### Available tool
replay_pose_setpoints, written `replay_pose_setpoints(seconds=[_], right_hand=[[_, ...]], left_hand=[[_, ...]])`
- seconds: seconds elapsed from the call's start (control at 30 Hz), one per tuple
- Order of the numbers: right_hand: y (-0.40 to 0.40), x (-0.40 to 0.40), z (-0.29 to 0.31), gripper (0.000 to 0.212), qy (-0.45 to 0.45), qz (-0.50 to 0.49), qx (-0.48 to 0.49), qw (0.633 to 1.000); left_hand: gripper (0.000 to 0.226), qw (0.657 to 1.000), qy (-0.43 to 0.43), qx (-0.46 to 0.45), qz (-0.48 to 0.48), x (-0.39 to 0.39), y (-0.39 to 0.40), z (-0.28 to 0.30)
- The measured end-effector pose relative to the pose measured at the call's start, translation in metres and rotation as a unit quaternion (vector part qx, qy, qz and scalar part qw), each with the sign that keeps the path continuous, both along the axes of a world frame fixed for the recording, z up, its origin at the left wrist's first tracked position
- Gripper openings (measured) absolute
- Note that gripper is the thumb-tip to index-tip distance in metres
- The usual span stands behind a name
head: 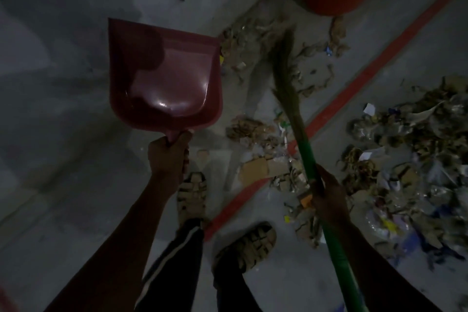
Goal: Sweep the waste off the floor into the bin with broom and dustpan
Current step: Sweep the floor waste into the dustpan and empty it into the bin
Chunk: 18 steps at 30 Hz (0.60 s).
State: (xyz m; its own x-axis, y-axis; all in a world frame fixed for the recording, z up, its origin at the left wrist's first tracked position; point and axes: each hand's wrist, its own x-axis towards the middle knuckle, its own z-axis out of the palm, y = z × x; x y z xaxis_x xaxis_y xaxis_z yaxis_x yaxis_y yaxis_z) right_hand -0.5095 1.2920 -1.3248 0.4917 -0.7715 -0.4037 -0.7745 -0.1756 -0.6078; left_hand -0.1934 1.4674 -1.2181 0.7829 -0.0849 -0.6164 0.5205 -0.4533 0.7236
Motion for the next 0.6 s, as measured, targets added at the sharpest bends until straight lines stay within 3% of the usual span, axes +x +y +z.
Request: replay_pose_setpoints(seconds=[0.17,0.4,0.47,0.6], right_hand=[[0.049,0.032,-0.008,0.046,-0.070,-0.016,-0.003,0.997],[0.099,0.112,-0.003,0.050,-0.107,-0.021,0.089,0.990],[0.102,0.139,0.003,0.055,-0.070,0.015,0.115,0.991],[0.098,0.193,0.013,0.044,0.078,0.151,0.151,0.974]], left_hand=[[0.045,1.000,-0.009,0.018,0.008,0.009,0.042,-0.021],[0.047,0.999,-0.005,0.030,0.029,0.033,0.087,-0.029],[0.046,0.999,0.005,0.025,0.041,0.041,0.093,-0.024],[0.041,0.997,0.011,0.014,0.073,0.058,0.100,-0.012]])
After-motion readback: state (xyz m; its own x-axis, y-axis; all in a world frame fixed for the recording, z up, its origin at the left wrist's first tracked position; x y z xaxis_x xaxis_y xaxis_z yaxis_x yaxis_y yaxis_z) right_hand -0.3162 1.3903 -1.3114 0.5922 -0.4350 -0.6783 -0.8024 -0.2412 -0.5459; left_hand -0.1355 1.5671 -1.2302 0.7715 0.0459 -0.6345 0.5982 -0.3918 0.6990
